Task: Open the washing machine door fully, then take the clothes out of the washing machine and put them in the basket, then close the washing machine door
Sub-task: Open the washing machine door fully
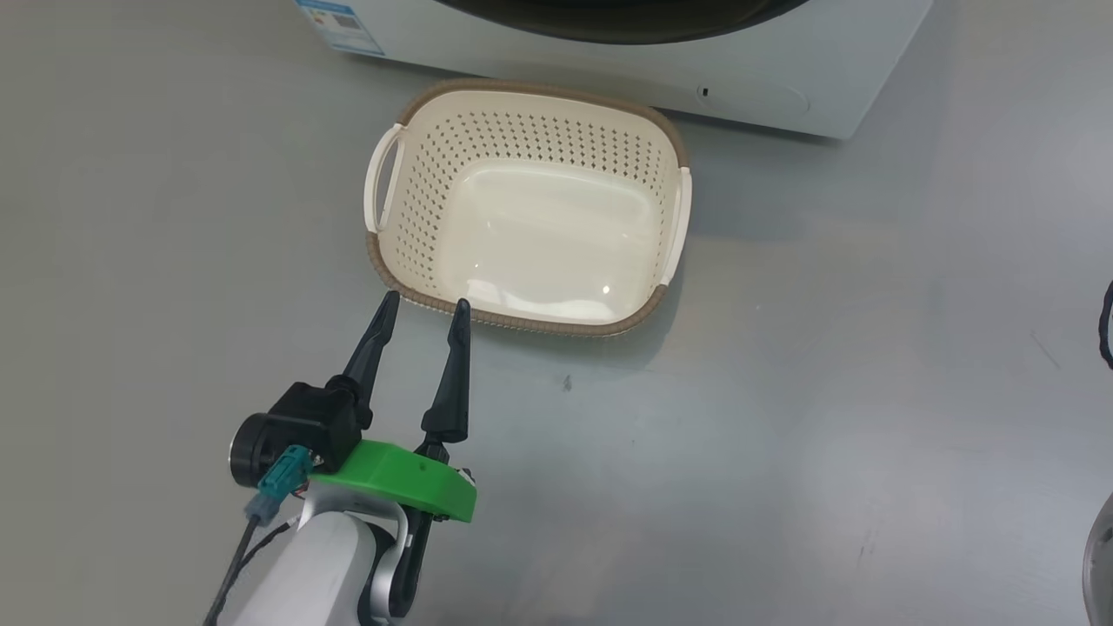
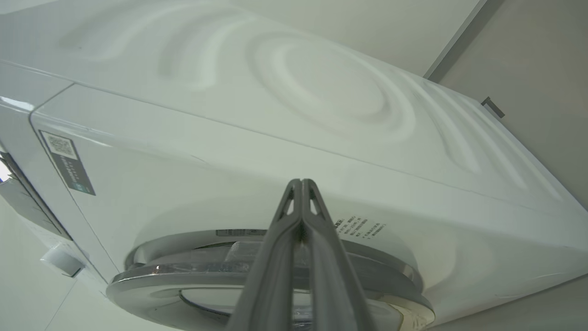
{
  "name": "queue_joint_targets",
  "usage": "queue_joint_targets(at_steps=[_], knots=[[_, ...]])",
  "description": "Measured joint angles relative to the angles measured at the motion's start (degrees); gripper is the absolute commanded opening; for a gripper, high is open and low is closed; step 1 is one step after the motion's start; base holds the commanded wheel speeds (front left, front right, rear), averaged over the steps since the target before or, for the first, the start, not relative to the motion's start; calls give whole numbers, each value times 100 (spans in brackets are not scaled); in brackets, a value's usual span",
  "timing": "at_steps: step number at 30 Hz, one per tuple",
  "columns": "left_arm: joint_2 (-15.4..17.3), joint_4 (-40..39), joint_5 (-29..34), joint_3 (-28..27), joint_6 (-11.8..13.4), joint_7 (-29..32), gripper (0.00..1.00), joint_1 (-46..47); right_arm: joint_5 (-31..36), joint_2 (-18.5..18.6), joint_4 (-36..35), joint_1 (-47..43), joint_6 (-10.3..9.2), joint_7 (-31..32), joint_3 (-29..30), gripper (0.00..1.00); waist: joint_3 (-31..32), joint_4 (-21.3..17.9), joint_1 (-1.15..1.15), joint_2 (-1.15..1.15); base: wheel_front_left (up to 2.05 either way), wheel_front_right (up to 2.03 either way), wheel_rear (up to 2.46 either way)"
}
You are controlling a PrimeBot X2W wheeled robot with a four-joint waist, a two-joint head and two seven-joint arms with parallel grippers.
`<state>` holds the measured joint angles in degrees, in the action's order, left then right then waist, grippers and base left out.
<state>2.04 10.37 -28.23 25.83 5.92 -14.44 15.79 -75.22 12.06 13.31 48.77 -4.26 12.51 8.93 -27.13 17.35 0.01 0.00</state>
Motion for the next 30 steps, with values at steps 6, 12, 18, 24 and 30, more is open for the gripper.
queue_joint_targets(at_steps=[6,12,18,24,30], knots=[[-10,-31,-160,67,0,0,100,149,-196,66,244,404,-97,339,-59,0,-220,222,0,0,0,0,0],[-15,-130,-312,35,1,0,100,219,-657,-26,614,711,-197,723,9,0,-366,406,0,0,0,0,0],[-18,-143,-312,40,1,0,100,251,-831,-3,892,970,-247,1006,43,0,-424,561,0,0,0,0,0],[-20,-130,-290,224,2,0,100,252,-901,88,1134,1155,-255,1251,-26,0,-439,630,0,0,0,0,0],[-34,-135,-253,235,11,0,100,252,-902,123,1350,1369,-297,1427,-100,0,-438,685,0,0,0,0,0]])
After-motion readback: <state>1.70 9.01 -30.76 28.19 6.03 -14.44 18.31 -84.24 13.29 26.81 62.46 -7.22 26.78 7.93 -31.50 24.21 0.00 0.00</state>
